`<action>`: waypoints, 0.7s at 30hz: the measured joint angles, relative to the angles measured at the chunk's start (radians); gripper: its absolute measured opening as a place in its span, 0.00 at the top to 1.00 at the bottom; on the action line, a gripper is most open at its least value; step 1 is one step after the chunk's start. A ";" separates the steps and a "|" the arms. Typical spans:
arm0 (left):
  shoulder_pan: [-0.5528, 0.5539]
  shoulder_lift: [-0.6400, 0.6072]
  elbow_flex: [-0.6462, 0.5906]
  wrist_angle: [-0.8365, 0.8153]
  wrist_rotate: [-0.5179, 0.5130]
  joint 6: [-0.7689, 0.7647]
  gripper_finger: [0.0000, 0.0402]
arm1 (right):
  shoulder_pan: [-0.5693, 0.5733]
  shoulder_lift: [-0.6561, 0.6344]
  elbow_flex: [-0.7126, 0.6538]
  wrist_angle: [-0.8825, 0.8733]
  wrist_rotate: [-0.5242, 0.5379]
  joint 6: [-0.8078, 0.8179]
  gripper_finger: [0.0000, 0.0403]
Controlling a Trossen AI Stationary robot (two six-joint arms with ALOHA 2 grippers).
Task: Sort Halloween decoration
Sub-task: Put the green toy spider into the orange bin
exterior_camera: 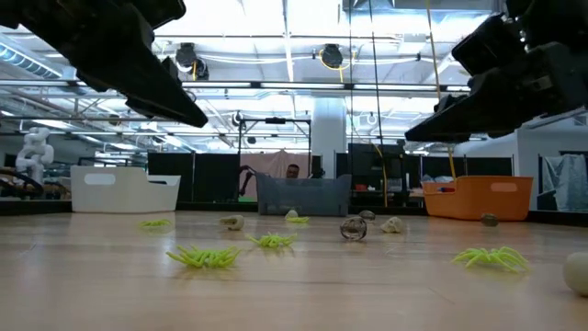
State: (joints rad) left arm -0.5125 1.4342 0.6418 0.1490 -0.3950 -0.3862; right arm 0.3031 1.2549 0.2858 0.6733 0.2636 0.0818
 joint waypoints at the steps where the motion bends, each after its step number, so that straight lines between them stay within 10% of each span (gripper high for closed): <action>1: 0.000 0.000 0.000 -0.001 -0.010 0.000 0.60 | 0.000 0.014 0.007 -0.004 -0.001 0.000 0.55; 21: 0.006 0.122 0.000 -0.375 -0.079 -0.192 0.69 | -0.014 0.221 0.068 0.009 0.000 -0.038 0.55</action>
State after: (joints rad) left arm -0.5068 1.5557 0.6418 -0.2262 -0.4735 -0.5781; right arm 0.2894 1.4761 0.3542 0.6828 0.2635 0.0437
